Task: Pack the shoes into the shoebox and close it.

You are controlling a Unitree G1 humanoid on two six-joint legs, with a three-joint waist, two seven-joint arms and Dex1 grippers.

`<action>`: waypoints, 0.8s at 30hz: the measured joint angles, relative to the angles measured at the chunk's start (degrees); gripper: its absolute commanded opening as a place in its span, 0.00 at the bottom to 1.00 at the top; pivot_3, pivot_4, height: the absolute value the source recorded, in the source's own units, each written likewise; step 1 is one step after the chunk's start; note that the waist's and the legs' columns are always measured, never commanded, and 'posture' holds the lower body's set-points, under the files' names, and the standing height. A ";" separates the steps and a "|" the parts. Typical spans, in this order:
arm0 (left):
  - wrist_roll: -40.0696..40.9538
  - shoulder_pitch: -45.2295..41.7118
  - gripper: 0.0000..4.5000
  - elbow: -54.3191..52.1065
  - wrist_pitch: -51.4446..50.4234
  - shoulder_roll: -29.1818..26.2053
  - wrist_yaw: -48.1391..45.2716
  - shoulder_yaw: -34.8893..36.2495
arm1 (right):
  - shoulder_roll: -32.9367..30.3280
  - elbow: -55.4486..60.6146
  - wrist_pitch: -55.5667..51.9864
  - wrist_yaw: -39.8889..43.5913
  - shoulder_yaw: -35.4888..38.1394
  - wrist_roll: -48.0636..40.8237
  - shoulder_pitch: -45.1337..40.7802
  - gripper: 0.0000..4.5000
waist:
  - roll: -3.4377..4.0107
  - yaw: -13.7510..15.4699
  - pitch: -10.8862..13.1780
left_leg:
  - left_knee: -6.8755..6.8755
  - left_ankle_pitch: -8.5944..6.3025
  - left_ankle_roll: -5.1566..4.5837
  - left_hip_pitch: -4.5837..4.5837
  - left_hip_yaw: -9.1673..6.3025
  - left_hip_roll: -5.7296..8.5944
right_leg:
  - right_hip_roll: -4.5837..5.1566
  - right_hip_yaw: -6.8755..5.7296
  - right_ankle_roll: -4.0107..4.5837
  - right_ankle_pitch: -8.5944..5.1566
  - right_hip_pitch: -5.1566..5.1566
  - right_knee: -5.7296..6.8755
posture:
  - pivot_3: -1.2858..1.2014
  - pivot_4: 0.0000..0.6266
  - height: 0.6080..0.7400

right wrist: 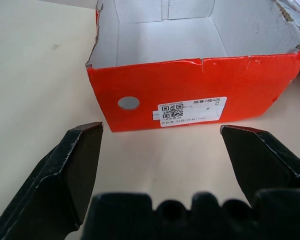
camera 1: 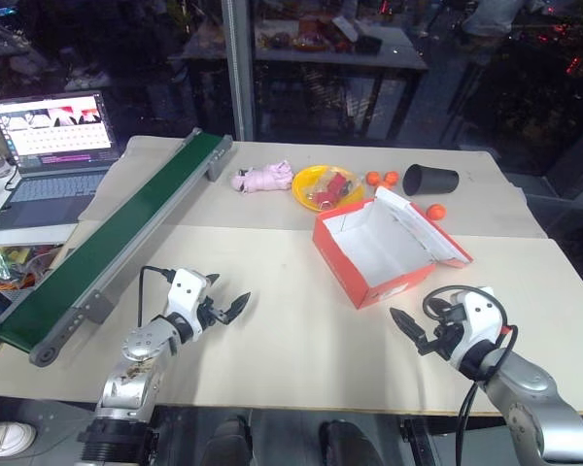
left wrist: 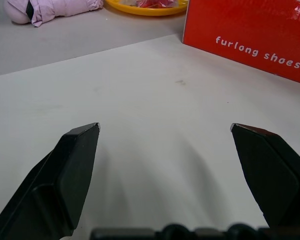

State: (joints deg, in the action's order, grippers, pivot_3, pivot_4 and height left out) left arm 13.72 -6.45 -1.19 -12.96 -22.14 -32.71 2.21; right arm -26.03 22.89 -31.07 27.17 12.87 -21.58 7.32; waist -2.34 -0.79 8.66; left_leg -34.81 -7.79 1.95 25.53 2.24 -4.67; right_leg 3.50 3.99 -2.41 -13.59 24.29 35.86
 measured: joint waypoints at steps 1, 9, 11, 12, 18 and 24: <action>0.00 0.00 1.00 0.00 0.00 0.00 0.00 0.00 | 0.00 0.00 0.00 0.00 -0.02 0.00 0.00 1.00 | 0.00 0.00 0.00 | 0.00 0.00 0.00 0.00 0.00 0.00 | 0.00 0.00 -0.01 -0.01 0.00 0.00 | 0.52 0.24 0.97; 3.72 -7.79 1.00 0.02 -3.68 -0.84 -2.74 1.00 | -5.72 7.71 -8.46 0.54 3.03 -6.48 -3.50 1.00 | 0.00 0.02 0.02 | -0.13 0.00 0.00 0.02 0.00 0.01 | 0.00 0.01 -0.06 0.04 -0.05 0.02 | 0.52 0.24 0.97; 4.65 -10.12 1.00 0.02 -4.47 -0.96 -2.76 1.79 | -8.62 8.81 -11.84 1.05 4.46 -9.17 -6.33 1.00 | -0.03 -0.14 0.03 | -0.16 0.00 0.00 0.00 -0.01 0.01 | 0.00 0.03 -0.05 0.08 -0.06 0.03 | 0.52 0.24 0.97; 4.84 -11.54 1.00 0.22 -4.81 -1.01 -2.54 2.43 | -9.96 9.17 -13.89 1.13 5.17 -10.85 -8.50 1.00 | -0.05 -0.20 0.05 | -0.16 0.01 -0.01 0.00 -0.01 0.01 | -0.01 0.03 -0.04 0.11 -0.05 0.04 | 0.52 0.24 0.97; 5.94 -18.85 1.00 2.27 -5.02 -2.98 1.01 8.27 | -14.60 9.04 -21.46 0.47 5.49 -16.82 -23.36 1.00 | -0.08 -0.17 0.12 | -0.11 0.13 -0.21 -0.03 -0.13 0.02 | -0.12 0.03 -0.06 0.13 -0.03 0.11 | 0.52 0.24 0.97; 4.33 -20.25 1.00 2.77 -7.64 -4.21 7.54 10.83 | -8.62 -0.28 -17.27 0.19 -4.69 -12.35 -33.04 1.00 | -0.14 -0.22 0.14 | -0.11 0.32 -0.51 0.10 -0.12 0.05 | -0.11 0.07 -0.41 0.27 -0.03 0.08 | 0.52 0.24 0.97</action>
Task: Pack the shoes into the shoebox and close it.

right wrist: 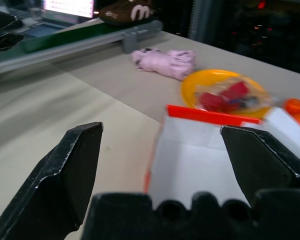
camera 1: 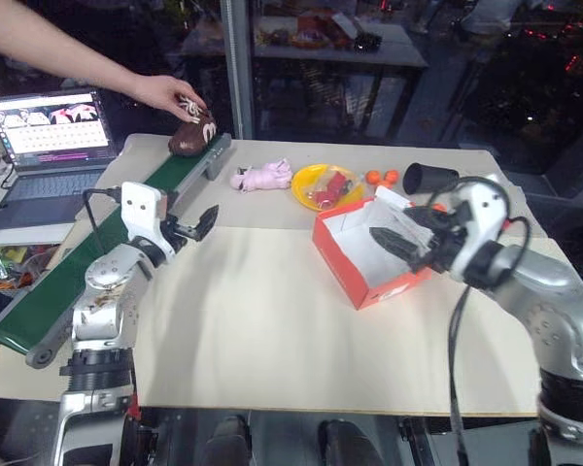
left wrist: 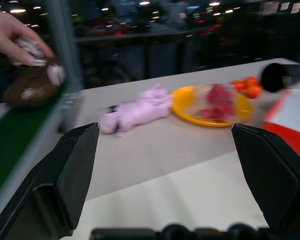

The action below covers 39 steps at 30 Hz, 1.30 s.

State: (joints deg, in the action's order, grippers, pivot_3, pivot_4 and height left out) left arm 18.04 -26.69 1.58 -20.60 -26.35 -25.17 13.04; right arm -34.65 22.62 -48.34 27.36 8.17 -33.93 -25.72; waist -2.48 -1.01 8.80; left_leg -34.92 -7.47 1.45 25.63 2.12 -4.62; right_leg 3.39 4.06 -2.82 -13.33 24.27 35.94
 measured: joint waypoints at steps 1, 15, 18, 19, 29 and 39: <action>0.00 0.31 1.00 -0.84 -0.89 -0.22 0.83 0.40 | 1.91 -2.60 1.62 0.14 -2.21 1.37 -1.10 1.00 | -0.01 -0.01 0.01 | 0.06 0.00 0.00 0.04 0.00 0.00 | 0.00 0.00 0.03 0.00 0.04 0.01 | 0.52 0.24 0.97; 2.42 7.54 1.00 -11.69 -9.84 -4.12 7.66 10.45 | 11.81 -19.63 12.68 6.38 -11.94 9.25 -9.50 1.00 | -0.01 0.14 0.03 | -0.01 -0.01 0.02 0.12 -0.02 -0.02 | -0.01 -0.08 0.20 0.04 0.14 0.19 | 0.52 0.24 0.97; 2.30 6.87 1.00 -9.01 -9.69 -6.67 8.18 12.43 | 13.31 -20.05 13.05 8.65 -13.07 9.55 -10.56 1.00 | -0.01 0.08 0.03 | 0.03 -0.02 0.05 -0.05 -0.01 -0.04 | -0.02 -0.08 0.31 -0.02 0.09 0.23 | 0.52 0.24 0.97; 2.27 6.26 1.00 -6.88 -9.52 -7.60 8.11 12.88 | 13.73 -20.08 13.05 9.44 -13.79 9.55 -10.80 1.00 | -0.01 0.07 0.04 | 0.03 -0.03 0.06 -0.05 -0.01 -0.05 | -0.03 -0.09 0.41 -0.08 0.10 0.26 | 0.52 0.24 0.97; -0.81 -8.77 1.00 24.40 0.49 -17.48 -2.16 10.11 | 16.33 -19.54 12.75 14.15 -17.71 9.53 -12.17 1.00 | -0.05 0.30 0.06 | 0.06 -0.03 0.12 -0.01 0.05 -0.09 | -0.02 -0.18 0.44 0.05 0.12 0.21 | 0.52 0.24 0.97; -6.79 -22.13 1.00 55.54 13.62 -21.22 -13.22 3.87 | 16.45 -17.24 11.86 13.51 -17.72 9.59 -11.84 1.00 | -0.06 0.14 0.05 | 0.05 0.02 0.05 0.65 0.06 -0.12 | -0.09 -0.19 0.38 0.01 0.84 0.47 | 0.52 0.24 0.97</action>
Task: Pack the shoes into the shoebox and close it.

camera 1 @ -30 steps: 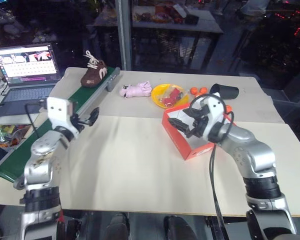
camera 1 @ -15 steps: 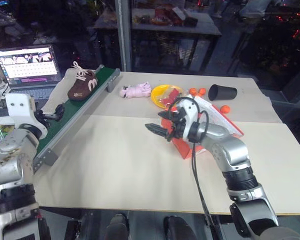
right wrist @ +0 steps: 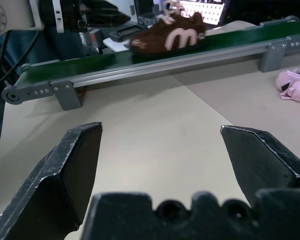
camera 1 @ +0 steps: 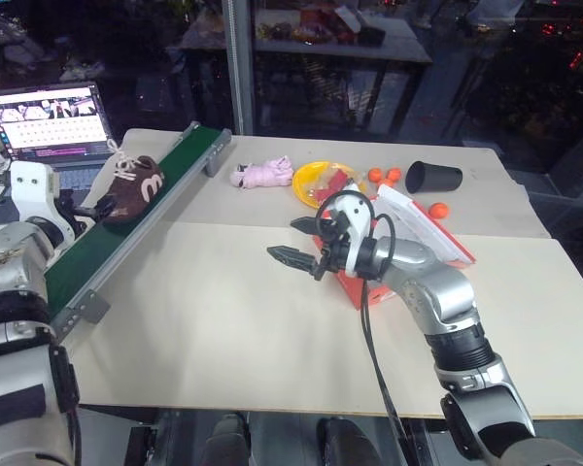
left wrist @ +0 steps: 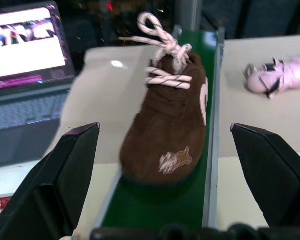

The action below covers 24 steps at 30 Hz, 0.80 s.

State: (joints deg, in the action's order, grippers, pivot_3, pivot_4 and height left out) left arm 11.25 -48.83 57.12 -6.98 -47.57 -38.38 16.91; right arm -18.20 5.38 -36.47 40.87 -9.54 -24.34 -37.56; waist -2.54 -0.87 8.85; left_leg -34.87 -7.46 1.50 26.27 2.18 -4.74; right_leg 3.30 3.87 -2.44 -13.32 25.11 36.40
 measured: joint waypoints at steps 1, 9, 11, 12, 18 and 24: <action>-0.51 -0.40 1.00 2.30 1.20 -0.41 -0.74 -0.37 | -0.04 0.22 -0.23 -0.15 0.00 0.01 0.12 1.00 | 0.00 -0.07 0.00 | -0.01 0.00 0.00 0.01 0.00 0.00 | 0.00 0.00 0.00 0.00 0.06 0.11 | 0.52 0.24 0.97; -3.96 -2.55 1.00 12.92 5.70 -4.86 -1.79 -1.28 | -1.82 2.43 -0.80 -1.20 0.14 0.60 1.15 1.00 | -0.04 0.04 0.02 | -0.10 0.01 0.03 0.00 -0.03 -0.04 | -0.06 0.00 0.10 -0.12 0.21 0.60 | 0.52 0.24 0.97; -4.52 -2.70 1.00 13.80 5.67 -5.08 -2.10 -1.60 | -1.97 2.86 -0.80 -1.36 0.14 0.60 1.73 1.00 | -0.04 0.05 0.02 | -0.14 0.02 0.04 -0.02 -0.02 -0.03 | -0.05 0.00 0.09 -0.12 0.18 0.60 | 0.52 0.24 0.97; -4.68 -2.69 1.00 14.28 5.31 -5.08 -3.03 -2.03 | -1.97 2.92 -0.91 -1.50 0.14 0.61 1.93 1.00 | -0.07 0.10 0.03 | -0.15 0.04 0.09 -0.01 -0.03 -0.04 | -0.05 -0.01 0.10 -0.12 0.19 0.60 | 0.52 0.24 0.97; -4.61 -2.18 0.59 14.84 3.10 -4.74 -8.71 -2.72 | -2.16 3.52 -1.16 -1.92 0.14 0.61 1.94 1.00 | -0.09 0.21 0.02 | -0.17 0.12 0.23 -0.02 -0.03 -0.04 | -0.04 -0.01 0.10 -0.11 0.18 0.69 | 0.52 0.24 0.97; -4.16 0.15 0.15 13.57 2.85 -4.91 -11.05 -2.17 | -2.98 3.87 -1.22 -2.02 0.13 0.97 1.95 1.00 | -0.09 0.90 0.02 | -0.23 0.15 0.27 -0.05 -0.02 -0.04 | 0.00 -0.05 0.09 -0.09 0.11 0.73 | 0.52 0.24 0.97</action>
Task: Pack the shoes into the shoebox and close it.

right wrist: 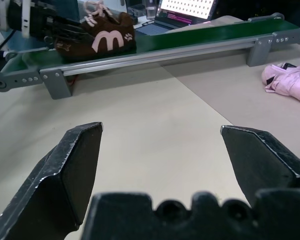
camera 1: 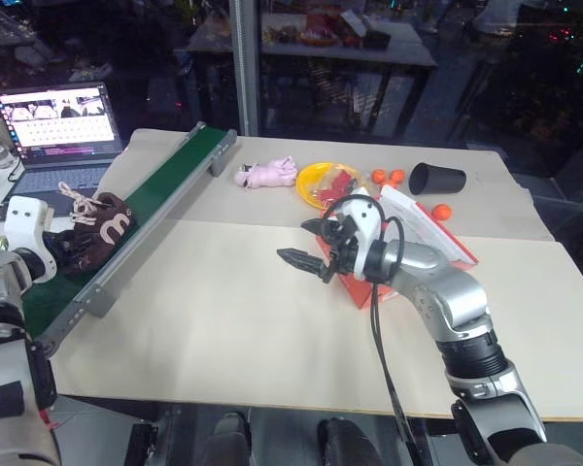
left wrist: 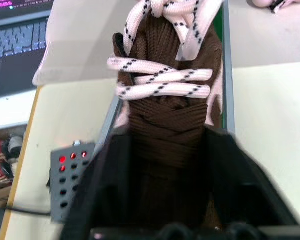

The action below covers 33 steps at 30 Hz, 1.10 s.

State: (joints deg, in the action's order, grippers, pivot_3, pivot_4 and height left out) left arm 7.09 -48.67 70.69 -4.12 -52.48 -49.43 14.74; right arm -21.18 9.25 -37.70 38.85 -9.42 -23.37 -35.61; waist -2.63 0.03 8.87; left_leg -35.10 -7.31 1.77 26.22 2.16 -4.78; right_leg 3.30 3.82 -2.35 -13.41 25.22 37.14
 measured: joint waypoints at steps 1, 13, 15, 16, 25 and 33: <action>0.01 0.19 0.10 -0.01 -0.09 0.01 -0.24 0.08 | -0.02 0.00 0.00 0.00 -0.01 0.05 0.00 1.00 | 0.00 0.14 0.00 | -0.01 0.00 0.01 0.00 0.00 0.00 | 0.01 0.00 0.00 0.01 0.00 0.00 | 0.52 0.24 0.97; 11.18 -0.87 0.01 -26.93 -17.72 12.79 1.16 2.54 | 6.77 0.47 -5.53 -5.25 8.27 -8.26 -0.66 1.00 | -0.49 1.01 0.15 | -0.13 0.40 0.00 0.37 -0.04 -0.08 | 0.08 -0.26 -0.12 0.19 -0.04 -0.08 | 0.52 0.24 0.97; 14.06 -1.47 0.01 -36.70 -22.83 15.18 4.17 3.16 | 8.81 0.07 -7.99 -8.23 12.62 -11.99 -2.18 1.00 | -0.48 0.24 0.15 | -0.15 0.40 -0.01 0.37 -0.03 -0.06 | 0.10 -0.22 -0.20 0.24 -0.04 -0.10 | 0.52 0.24 0.97; 15.13 -1.81 0.01 -39.91 -24.23 16.32 5.09 3.15 | 9.37 -0.29 -8.66 -9.46 14.47 -13.06 -2.74 1.00 | -0.48 0.04 0.15 | -0.14 0.41 -0.01 0.36 -0.04 -0.06 | 0.10 -0.21 -0.21 0.24 -0.06 -0.08 | 0.52 0.24 0.97; 22.72 -2.40 0.01 -60.17 -36.48 29.68 13.94 -0.91 | 17.67 -5.75 -19.19 -27.43 31.10 -33.80 -9.83 1.00 | -0.43 -1.49 0.17 | 0.00 0.46 -0.10 0.11 -0.13 -0.05 | -0.01 -0.11 -0.17 0.28 -0.10 0.02 | 0.52 0.24 0.97; 27.03 -2.39 0.01 -67.18 -40.52 37.96 17.71 -3.89 | 18.20 -6.90 -22.28 -35.34 33.31 -44.59 -12.13 1.00 | -0.41 -1.60 0.18 | -0.02 0.48 -0.14 0.13 -0.15 -0.02 | -0.01 -0.08 -0.20 0.30 -0.13 -0.02 | 0.52 0.24 0.97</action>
State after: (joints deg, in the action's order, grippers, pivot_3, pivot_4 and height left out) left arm 34.12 -51.07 3.51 -44.65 -14.52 -31.72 10.84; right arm -2.98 2.35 -59.98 3.51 23.89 -67.96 -47.74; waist -3.03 -1.57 9.05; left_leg -35.12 -6.83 1.63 26.35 2.01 -4.80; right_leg 3.29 3.75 -2.56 -13.11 25.09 37.11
